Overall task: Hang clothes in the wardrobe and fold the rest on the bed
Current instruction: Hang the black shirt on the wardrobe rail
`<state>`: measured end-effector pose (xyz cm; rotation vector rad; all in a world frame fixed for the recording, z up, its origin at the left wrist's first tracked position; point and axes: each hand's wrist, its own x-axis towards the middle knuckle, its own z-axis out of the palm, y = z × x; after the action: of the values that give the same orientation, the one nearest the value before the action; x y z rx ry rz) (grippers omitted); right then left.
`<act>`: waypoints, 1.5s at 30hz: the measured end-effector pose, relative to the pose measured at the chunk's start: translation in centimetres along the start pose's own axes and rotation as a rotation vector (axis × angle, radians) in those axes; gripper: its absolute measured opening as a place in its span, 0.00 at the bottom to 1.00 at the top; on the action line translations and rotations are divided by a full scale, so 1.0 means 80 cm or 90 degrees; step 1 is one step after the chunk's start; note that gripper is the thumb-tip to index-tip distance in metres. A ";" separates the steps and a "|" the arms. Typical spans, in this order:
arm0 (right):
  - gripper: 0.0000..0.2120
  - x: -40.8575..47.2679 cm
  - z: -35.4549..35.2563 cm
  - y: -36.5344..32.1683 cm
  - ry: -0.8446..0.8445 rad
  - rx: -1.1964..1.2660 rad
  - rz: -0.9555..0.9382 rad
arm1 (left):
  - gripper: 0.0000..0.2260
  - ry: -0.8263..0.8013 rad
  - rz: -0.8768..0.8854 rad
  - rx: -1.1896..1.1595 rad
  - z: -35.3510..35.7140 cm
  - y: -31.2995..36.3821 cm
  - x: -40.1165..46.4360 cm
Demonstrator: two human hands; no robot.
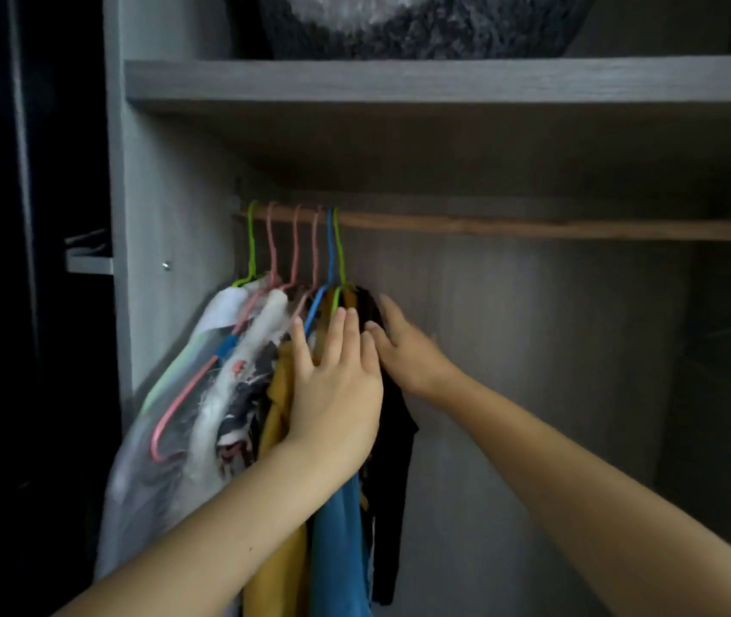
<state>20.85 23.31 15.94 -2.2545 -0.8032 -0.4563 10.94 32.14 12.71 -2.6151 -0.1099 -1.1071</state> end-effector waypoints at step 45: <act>0.15 -1.087 -0.421 0.338 0.115 -0.200 1.043 | 0.12 -0.464 0.774 -0.623 -0.204 0.965 -0.450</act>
<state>-29.34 -52.14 -18.95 -2.2699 1.2880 0.0567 -11.27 -44.64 -20.86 -2.6925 1.9519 0.3527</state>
